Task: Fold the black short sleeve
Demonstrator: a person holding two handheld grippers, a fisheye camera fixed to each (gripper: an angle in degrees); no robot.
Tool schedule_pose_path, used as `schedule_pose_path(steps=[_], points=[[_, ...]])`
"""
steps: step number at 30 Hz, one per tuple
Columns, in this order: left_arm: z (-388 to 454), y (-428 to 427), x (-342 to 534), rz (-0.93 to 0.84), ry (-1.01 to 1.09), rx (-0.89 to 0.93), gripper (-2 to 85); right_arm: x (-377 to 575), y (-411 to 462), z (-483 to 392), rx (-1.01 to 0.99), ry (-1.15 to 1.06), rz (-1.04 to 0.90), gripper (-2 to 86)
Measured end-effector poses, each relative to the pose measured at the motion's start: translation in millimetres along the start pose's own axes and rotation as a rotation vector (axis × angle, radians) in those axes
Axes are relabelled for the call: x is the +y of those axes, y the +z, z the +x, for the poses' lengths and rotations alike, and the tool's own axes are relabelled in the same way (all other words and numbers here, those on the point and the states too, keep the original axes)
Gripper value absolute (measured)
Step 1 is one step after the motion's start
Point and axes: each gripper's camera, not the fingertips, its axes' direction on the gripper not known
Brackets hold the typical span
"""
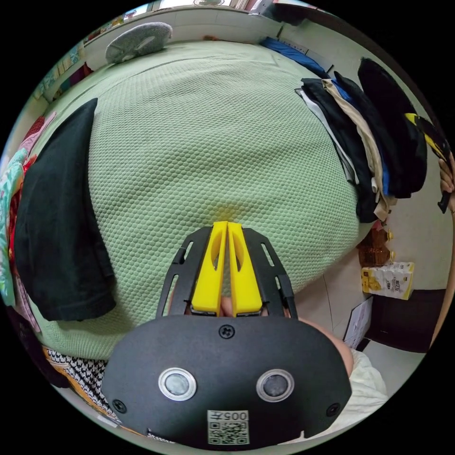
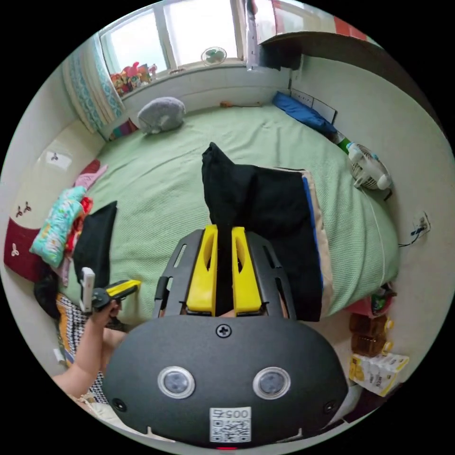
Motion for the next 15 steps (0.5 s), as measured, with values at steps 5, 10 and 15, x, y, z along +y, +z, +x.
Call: schedule_pose_path(steps=[5,10,15], points=[[-7.6,-12.1,12.2,-0.004,-0.026,0.026,-0.6,-3.9,1.4,-38.5,-0.063,-0.087,-0.004,0.8],[-23.5,-42.3,36.6,0.076,-0.082,-0.017,-0.6,-0.2,25.1,-105.3,-0.201,-0.2,-0.032,0.9],[-58.4,-74.2,69.8,0.166,-0.215,-0.068,-0.6,8.7,72.2,-169.2,-0.28,-0.251,-0.088,0.9]])
